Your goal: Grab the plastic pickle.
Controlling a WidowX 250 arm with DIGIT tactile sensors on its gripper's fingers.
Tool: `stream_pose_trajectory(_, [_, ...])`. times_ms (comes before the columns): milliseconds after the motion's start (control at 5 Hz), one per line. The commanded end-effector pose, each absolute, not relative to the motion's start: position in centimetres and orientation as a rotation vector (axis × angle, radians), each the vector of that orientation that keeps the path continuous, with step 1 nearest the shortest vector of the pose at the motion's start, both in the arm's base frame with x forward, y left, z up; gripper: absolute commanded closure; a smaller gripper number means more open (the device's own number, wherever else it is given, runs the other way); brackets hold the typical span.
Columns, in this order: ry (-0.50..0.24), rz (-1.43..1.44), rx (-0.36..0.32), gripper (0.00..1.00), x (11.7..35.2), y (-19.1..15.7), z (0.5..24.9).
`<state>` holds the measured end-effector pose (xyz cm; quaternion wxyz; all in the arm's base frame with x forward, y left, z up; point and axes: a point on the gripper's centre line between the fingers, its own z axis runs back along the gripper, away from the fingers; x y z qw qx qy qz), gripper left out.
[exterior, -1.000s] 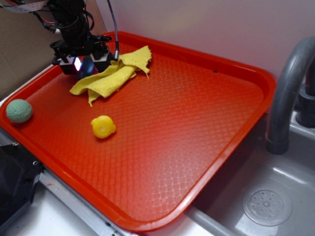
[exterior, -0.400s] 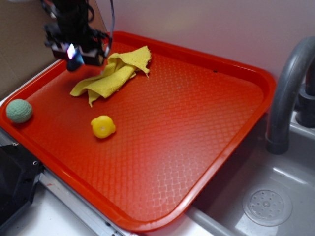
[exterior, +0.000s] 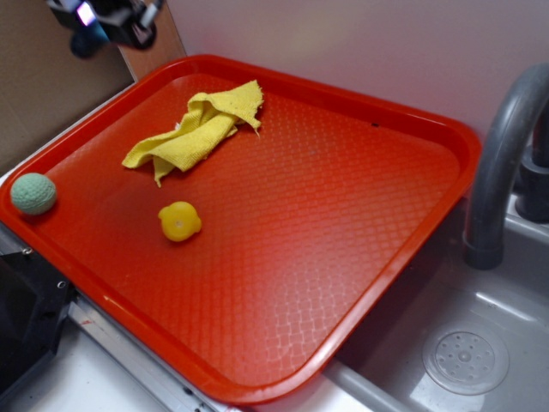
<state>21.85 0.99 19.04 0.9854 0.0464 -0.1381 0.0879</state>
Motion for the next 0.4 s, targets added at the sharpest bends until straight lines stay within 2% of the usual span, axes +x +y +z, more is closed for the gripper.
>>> stream_pose_trajectory(0, [-0.304, 0.067, -0.113, 1.00, 19.58, 0.21, 23.86])
stream_pose_trajectory(200, [-0.254, 0.037, -0.035, 1.00, 19.78, 0.26, 23.38])
